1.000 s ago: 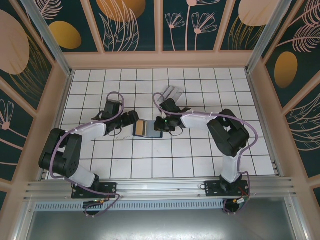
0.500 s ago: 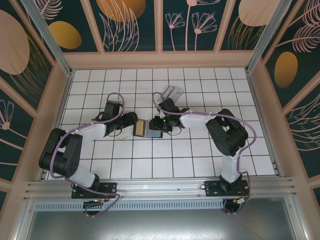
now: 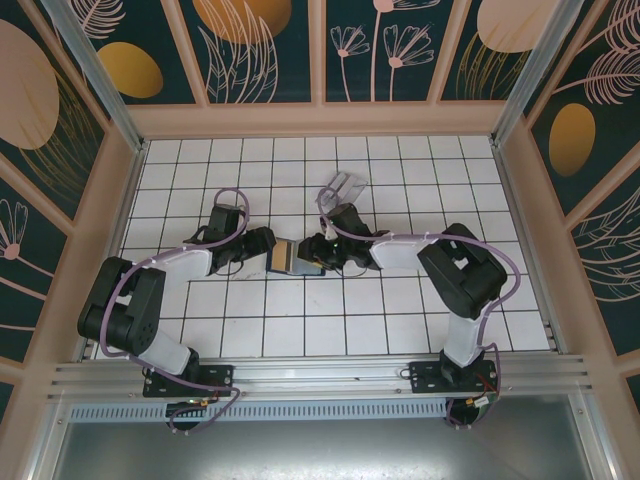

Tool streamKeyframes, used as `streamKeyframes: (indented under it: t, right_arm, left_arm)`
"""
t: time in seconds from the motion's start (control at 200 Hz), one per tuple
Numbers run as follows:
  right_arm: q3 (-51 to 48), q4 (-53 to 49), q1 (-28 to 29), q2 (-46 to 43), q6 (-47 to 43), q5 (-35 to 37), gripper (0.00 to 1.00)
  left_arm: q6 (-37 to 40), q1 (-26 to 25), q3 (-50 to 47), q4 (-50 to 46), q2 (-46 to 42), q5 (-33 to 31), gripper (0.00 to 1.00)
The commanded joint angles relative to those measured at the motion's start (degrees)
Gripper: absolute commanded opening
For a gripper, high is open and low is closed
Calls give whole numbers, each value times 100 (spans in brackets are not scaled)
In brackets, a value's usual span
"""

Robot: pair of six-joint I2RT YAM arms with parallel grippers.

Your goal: Put the credit cards into the card holder

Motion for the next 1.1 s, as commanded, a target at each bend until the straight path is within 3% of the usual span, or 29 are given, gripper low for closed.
streamKeyframes:
  t: [0.0,0.3,0.576,0.746,0.866,0.986,1.096]
  right_arm:
    - [7,402,-2,-271,59,-167,42]
    - [320,353,301,111,41,-149,43]
    - [556,463,569,380,-75,-49,43]
    - [599,782,629,666,-31,-246,42]
    - [585,728,589,483,-112,-259,42]
    - [263,405,497,-357,-515,351,43]
    - [-48,-198,399,-1352,-1057,1528,46]
  left_arm:
    - [-51,65,19,-95,-244,-134,69]
    - [-207,329,64,-89,-464,-252,81]
    - [-189,366,412,-319,-336,-359,83]
    - [-182,376,627,-510,-419,-516,97]
    - [-110,376,709,-561,-490,-633,98]
    - [-115,367,860,-444,-440,-235,98]
    - [-161,257,938,-135,-490,-154,98]
